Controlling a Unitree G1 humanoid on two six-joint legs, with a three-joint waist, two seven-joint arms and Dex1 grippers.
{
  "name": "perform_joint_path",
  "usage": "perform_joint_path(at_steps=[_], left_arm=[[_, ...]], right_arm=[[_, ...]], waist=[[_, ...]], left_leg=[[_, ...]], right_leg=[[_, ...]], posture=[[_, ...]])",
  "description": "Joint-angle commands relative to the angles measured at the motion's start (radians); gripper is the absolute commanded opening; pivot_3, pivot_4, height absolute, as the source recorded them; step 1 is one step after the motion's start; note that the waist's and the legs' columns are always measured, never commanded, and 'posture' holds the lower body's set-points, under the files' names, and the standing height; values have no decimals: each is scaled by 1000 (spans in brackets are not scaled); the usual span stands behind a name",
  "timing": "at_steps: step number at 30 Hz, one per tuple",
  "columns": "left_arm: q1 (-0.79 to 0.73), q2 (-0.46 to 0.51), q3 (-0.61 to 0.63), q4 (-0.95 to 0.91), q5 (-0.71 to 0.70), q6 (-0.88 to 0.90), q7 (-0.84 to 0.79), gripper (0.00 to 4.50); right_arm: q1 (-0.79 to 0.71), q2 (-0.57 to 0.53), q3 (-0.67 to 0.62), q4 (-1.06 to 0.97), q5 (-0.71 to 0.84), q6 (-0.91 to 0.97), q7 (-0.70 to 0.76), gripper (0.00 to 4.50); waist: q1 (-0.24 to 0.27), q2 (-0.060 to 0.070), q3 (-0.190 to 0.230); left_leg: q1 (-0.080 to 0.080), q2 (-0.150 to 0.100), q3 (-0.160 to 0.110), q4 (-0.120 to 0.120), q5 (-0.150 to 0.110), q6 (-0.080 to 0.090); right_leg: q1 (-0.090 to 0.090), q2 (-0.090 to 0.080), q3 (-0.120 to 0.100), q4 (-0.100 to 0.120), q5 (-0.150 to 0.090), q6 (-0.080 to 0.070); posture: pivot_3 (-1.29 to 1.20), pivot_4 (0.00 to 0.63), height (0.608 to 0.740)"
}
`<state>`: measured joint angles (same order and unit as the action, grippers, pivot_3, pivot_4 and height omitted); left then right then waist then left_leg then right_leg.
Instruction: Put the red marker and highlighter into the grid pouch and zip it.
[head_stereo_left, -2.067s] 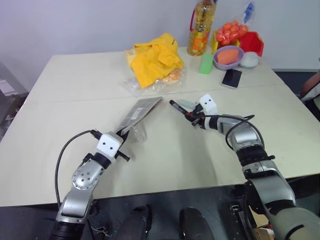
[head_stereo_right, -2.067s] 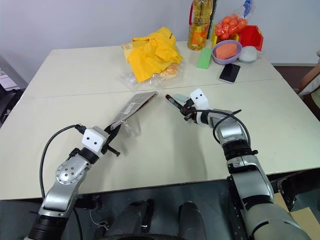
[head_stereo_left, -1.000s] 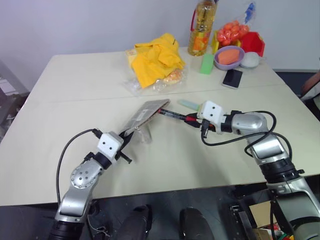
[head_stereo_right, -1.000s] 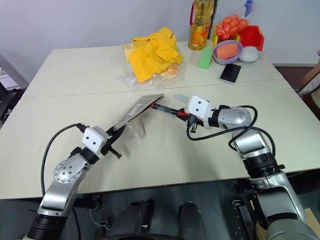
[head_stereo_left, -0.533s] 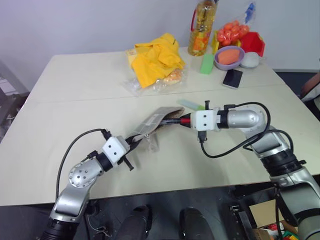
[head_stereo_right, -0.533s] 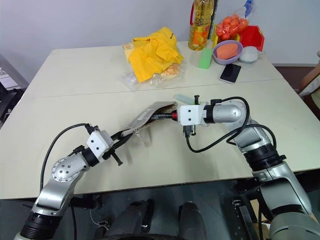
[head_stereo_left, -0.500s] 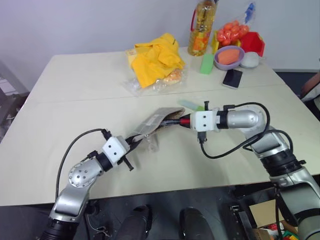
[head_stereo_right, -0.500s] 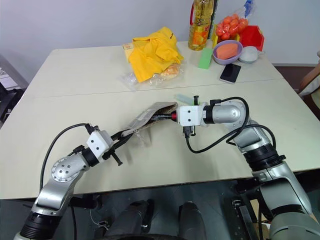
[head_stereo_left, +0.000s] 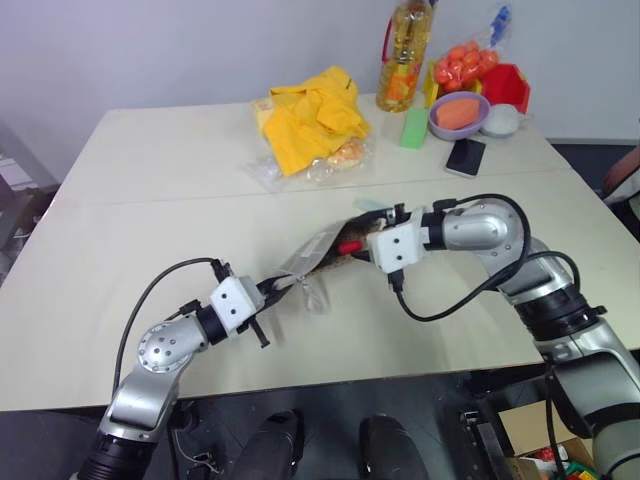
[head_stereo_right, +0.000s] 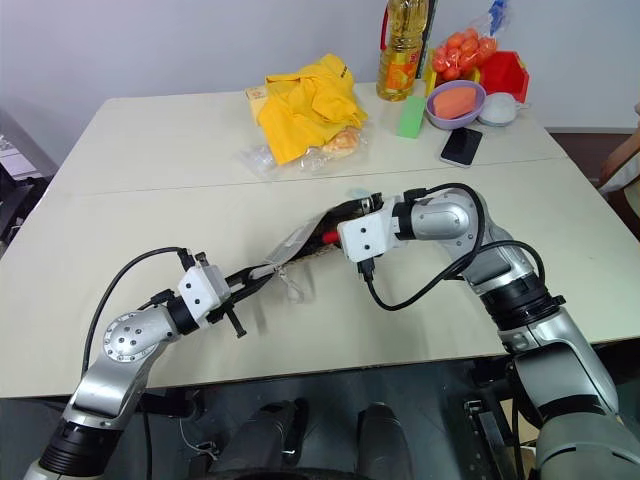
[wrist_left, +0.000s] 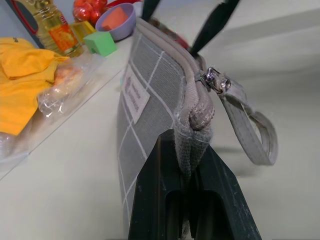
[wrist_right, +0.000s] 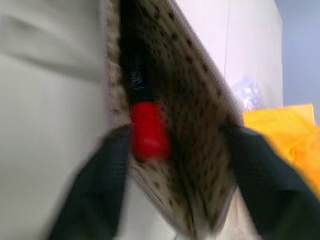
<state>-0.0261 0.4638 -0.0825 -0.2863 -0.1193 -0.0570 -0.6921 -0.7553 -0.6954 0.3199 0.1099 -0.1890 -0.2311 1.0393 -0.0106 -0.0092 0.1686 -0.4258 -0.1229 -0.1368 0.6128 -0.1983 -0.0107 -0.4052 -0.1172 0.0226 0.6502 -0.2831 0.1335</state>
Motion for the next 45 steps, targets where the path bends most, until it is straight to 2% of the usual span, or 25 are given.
perform_joint_path(at_steps=[1, 5, 7, 9, 18, 22, 25, 27, 30, 34, 37, 41, 45], left_arm=[[1, -30, 43, 0, 0, -12, 69, 0], [0, -62, 52, 29, 45, -16, 149, 0], [-7, -77, 54, 41, 60, -15, 183, 0], [-21, -95, 57, 55, 72, -15, 216, 0], [-38, -122, 42, 77, 100, -19, 276, 0], [-34, -121, 40, 75, 101, -18, 276, 0], [-32, -121, 43, 74, 102, -16, 279, 0], [-30, -119, 45, 73, 104, -15, 281, 0], [-23, -116, 49, 68, 103, -14, 284, 0], [-28, -113, 55, 73, 100, -9, 289, 0], [-37, -117, 60, 71, 84, 2, 288, 0], [-48, -112, 51, 77, 72, 2, 266, 0], [-61, -116, 42, 82, 59, -1, 242, 0]], right_arm=[[27, -2, -163, -26, 175, 169, -9, 3916], [69, 17, -259, 41, 289, 381, -24, 3916], [61, 41, -284, 98, 318, 466, -49, 4488], [43, 77, -301, 169, 352, 530, -62, 4496], [-213, 194, -270, 782, 226, 457, -272, 4496], [-299, 221, -272, 968, 203, 414, -291, 4496], [-324, 223, -279, 1024, 203, 399, -260, 3666], [-331, 223, -279, 1038, 203, 389, -238, 2550], [-320, 214, -277, 1022, 198, 368, -211, 947], [-250, 165, -230, 884, 144, 274, -183, 895], [-126, 96, -220, 616, 149, 255, -115, 895], [53, 10, -247, 224, 233, 315, 0, 895], [127, -20, -259, 16, 284, 448, 18, 895]], waist=[[4, 0, 0], [3, 0, 0], [-1, 0, 0], [-3, 0, 0], [-4, 0, 0], [-5, 0, 0], [-3, 0, 0], [-4, 0, 0], [-6, 0, 0], [-5, 0, 0], [1, 0, 0], [-1, 1, 0], [-6, 1, 0]], left_leg=[[0, 0, 0, 0, 0, 0], [0, 0, 0, 0, 0, 0], [1, 0, 0, 0, 0, 0], [1, 0, 0, 0, 0, 0], [0, 0, 1, 0, 0, 0], [0, 0, 1, 0, 0, -1], [0, 0, 1, 0, 0, 0], [0, 0, 1, 0, 0, 0], [0, 0, 1, 0, 0, 0], [0, 0, 1, 0, 0, 0], [0, -1, 1, 0, 0, 0], [0, 0, 0, 0, 0, 0], [0, 0, 1, 0, 0, 0]], right_leg=[[0, 0, 0, 0, 0, 0], [1, 0, 0, 0, 0, 0], [1, 0, 0, 0, 0, 0], [1, 0, 0, 1, 0, 0], [0, 0, 1, 1, 0, 0], [0, 0, 1, 1, 0, 0], [0, 0, 1, 1, 0, 0], [0, 0, 1, 1, 0, 0], [-1, 1, 1, 1, 0, 0], [-1, 1, 1, 1, 0, 0], [-1, 0, 1, 1, 0, 0], [-1, 0, 0, 1, 0, 0], [-1, 0, 1, 2, 0, 0]], posture=[[0, 150, 740], [0, 150, 740], [0, 150, 740], [0, 150, 740], [0, 150, 740], [0, 150, 740], [0, 150, 740], [0, 150, 740], [0, 150, 740], [0, 150, 740], [0, 150, 740], [0, 150, 740], [0, 150, 740]])
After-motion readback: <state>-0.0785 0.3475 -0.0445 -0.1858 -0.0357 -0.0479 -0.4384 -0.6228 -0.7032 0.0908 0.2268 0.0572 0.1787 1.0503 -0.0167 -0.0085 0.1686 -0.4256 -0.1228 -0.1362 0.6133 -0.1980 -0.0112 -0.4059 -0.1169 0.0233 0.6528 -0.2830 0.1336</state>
